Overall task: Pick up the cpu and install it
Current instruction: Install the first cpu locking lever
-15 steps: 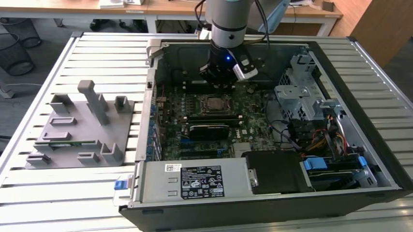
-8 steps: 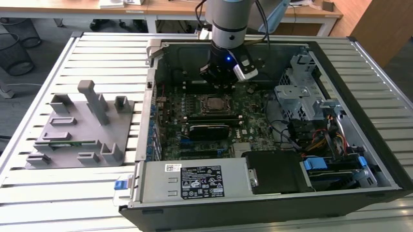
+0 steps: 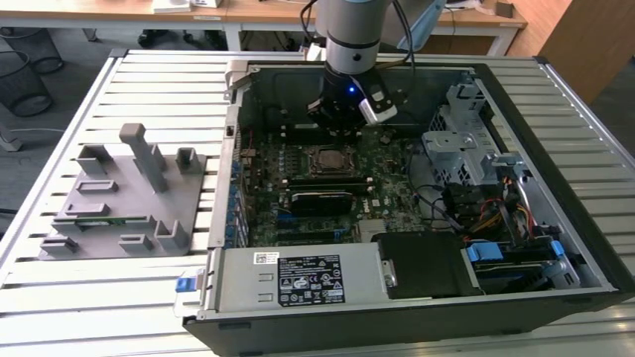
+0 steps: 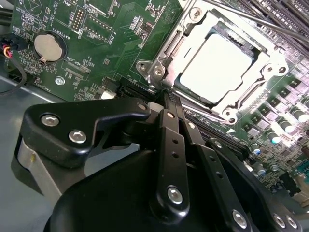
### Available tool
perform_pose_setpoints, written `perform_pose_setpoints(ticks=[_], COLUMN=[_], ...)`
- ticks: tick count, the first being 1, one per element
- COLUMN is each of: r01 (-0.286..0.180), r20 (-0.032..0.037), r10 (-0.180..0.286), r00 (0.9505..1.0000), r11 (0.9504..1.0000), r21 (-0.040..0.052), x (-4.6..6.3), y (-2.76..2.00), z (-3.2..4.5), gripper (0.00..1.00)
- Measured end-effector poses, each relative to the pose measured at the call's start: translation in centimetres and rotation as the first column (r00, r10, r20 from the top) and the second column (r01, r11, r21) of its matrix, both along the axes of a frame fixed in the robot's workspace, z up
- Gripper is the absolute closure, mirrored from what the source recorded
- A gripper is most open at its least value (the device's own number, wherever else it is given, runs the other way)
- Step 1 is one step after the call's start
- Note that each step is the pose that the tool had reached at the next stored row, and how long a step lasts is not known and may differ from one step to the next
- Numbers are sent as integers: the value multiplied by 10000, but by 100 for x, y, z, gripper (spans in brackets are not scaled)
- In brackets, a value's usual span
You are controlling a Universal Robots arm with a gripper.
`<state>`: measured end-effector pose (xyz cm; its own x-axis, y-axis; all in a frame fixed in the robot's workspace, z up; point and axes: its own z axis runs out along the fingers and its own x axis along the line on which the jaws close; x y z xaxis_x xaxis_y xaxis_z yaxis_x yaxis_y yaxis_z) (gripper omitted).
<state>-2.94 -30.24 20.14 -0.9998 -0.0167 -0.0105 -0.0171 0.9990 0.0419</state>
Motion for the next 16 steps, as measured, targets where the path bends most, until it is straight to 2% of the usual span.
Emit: perform_pose_setpoints(ticks=[16], r01=[0], r20=[-1], r10=[0], r00=[10000], r11=[10000], r21=[-52], x=[3], y=[-1], z=[-17], gripper=[89])
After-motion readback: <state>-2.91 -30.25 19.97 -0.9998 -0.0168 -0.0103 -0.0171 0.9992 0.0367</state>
